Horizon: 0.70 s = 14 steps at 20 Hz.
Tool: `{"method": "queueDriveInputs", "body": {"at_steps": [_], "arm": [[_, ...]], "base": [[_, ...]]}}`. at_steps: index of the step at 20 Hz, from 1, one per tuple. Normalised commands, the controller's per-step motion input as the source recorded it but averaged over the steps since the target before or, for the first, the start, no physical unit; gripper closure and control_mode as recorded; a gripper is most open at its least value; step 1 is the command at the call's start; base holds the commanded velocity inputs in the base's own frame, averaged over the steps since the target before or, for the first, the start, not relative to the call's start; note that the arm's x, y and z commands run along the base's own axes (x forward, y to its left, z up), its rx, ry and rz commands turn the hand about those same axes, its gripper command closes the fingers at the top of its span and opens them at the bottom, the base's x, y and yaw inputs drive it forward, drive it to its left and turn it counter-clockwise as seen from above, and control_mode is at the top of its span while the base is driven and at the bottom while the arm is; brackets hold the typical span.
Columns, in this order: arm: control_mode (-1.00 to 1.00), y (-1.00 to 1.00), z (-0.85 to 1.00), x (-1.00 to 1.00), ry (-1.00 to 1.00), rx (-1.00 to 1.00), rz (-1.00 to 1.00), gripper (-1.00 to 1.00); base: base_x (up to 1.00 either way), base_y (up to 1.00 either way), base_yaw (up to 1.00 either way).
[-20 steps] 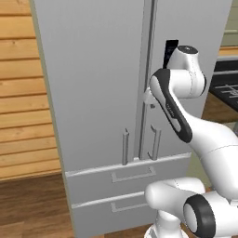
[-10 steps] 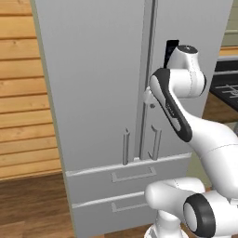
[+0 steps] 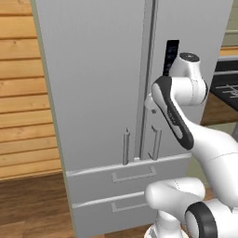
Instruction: Take the strawberry from the fridge and place it on top of the pancake, located on the dining counter.
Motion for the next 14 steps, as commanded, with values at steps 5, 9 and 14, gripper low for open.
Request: {"method": "queueDriveInputs", "body": {"at_steps": [5, 9, 14], "arm": [[-1.0, -0.26, -0.67, 0.05, -0.09, 0.04, 0.0, -1.0], [-1.0, -0.49, -0.28, 0.48, 0.0, 0.01, 0.05, -1.0], [-1.0, -0.17, -0.27, 0.57, 0.0, 0.0, 0.01, -1.0]], "base": [[0.0, 0.0, 0.0], [0.0, 0.0, 0.0], [0.0, 0.0, 0.0]]}}
